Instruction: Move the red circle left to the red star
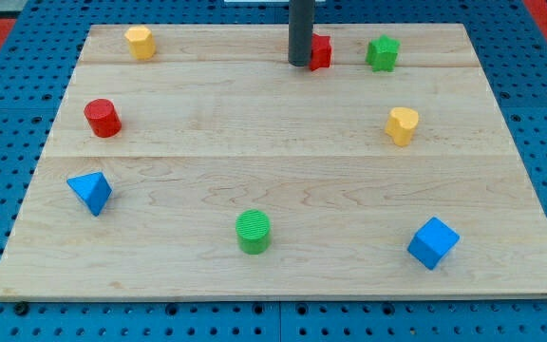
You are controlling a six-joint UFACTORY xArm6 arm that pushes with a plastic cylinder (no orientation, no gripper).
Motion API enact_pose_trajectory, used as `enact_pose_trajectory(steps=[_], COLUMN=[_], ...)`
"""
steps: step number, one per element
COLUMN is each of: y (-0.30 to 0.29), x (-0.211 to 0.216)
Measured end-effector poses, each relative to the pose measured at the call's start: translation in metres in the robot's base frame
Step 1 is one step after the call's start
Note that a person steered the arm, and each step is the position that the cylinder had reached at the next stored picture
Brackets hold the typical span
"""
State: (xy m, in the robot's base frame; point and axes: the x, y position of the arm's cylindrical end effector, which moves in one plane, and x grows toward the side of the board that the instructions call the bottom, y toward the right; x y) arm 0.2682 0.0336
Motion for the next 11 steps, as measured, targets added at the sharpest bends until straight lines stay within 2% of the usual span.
enact_pose_trajectory(steps=[1, 2, 3, 4, 5, 6, 7, 8, 10, 11], y=[-0.028, -0.098, -0.207, -0.273, -0.245, -0.265, -0.327, -0.317, -0.190, -0.172], x=[0.042, 0.116, 0.149, 0.131, 0.117, 0.112, 0.110, 0.089, 0.084, 0.036])
